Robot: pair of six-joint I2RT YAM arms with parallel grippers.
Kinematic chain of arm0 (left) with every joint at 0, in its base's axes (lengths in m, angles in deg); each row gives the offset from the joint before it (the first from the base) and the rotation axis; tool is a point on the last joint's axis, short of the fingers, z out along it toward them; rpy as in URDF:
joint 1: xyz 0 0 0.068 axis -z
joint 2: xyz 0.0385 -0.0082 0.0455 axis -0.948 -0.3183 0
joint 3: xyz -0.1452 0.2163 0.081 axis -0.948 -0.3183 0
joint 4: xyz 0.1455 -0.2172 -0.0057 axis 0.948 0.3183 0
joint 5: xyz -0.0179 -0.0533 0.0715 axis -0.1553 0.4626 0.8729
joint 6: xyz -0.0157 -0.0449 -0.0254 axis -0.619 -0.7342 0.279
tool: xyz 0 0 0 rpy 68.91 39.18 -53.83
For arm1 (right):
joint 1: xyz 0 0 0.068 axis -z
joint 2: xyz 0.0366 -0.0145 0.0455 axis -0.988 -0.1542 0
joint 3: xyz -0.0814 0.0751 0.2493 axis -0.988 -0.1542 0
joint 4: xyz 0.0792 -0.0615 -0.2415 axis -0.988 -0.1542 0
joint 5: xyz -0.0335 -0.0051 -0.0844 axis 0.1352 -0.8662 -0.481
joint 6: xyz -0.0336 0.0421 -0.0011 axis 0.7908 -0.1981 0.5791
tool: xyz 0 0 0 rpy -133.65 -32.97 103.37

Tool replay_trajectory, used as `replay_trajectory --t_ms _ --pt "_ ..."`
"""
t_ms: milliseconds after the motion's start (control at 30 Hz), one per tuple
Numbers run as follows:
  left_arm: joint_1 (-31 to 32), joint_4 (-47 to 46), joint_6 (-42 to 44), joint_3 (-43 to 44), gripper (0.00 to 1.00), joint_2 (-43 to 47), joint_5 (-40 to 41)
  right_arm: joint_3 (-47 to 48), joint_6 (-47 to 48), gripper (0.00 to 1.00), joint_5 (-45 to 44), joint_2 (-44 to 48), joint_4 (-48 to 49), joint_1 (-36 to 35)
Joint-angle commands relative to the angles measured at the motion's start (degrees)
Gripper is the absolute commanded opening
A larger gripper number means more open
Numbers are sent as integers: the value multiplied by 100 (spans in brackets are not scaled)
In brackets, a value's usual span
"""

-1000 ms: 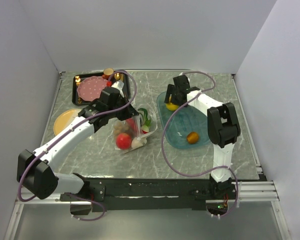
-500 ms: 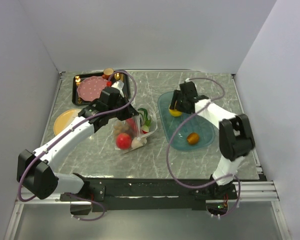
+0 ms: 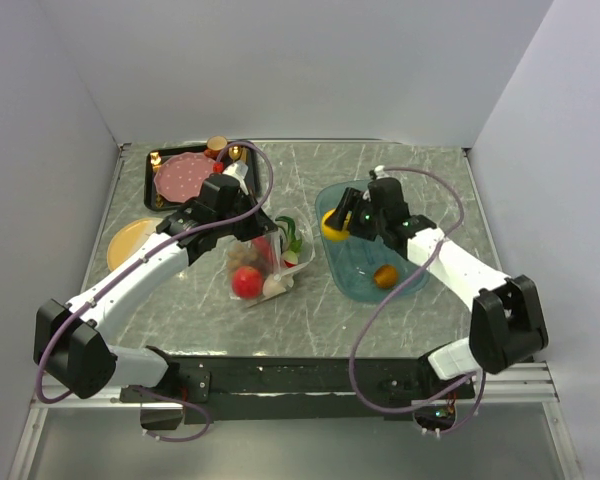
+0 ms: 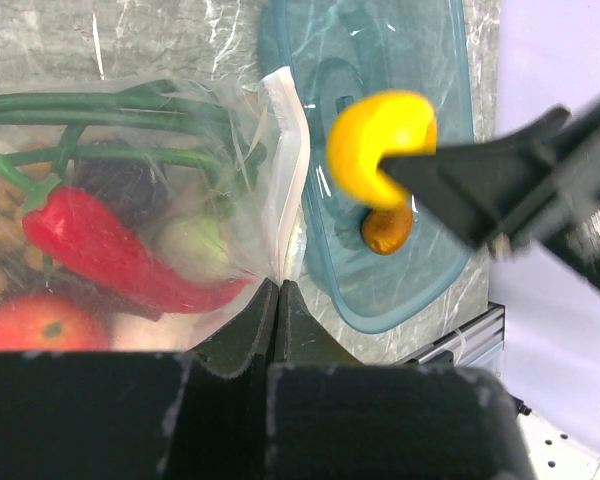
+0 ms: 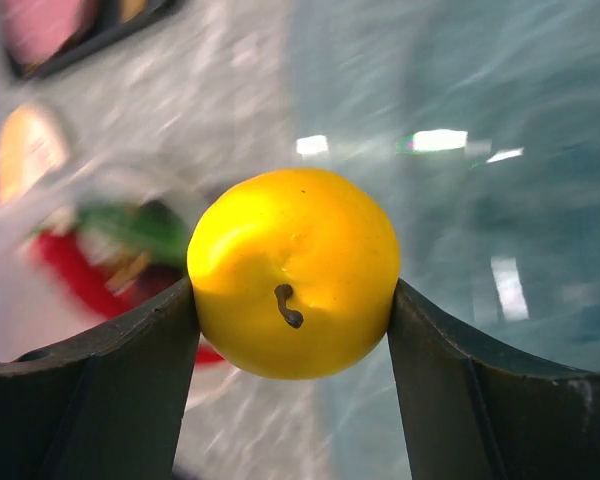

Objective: Place the food in the zip-top bag and seal the zipper
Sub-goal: Place the fake fruit in the zipper food storage bag.

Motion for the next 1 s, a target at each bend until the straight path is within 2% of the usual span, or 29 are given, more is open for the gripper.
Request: replay_trajectory --t_ms 0,233,433,667,833,967 --pt "-6 -226 9 64 1 29 -95 -12 -643 33 300 707 777 -604" --pt "-6 -182 0 143 1 -6 -68 251 -828 33 493 224 689 -1061" --pt "-6 -173 88 152 1 56 -77 189 -1039 33 809 -206 1111 -1237" --pt "-6 -209 88 64 1 20 -340 356 -1486 31 1187 -1330 2428 -1378" --pt "-6 -305 53 -41 1 170 -490 1014 -1409 29 12 -2077 1684 -1694" --pt "-6 -253 79 20 1 249 -403 1218 -1233 31 0 -2474 1358 -1756"
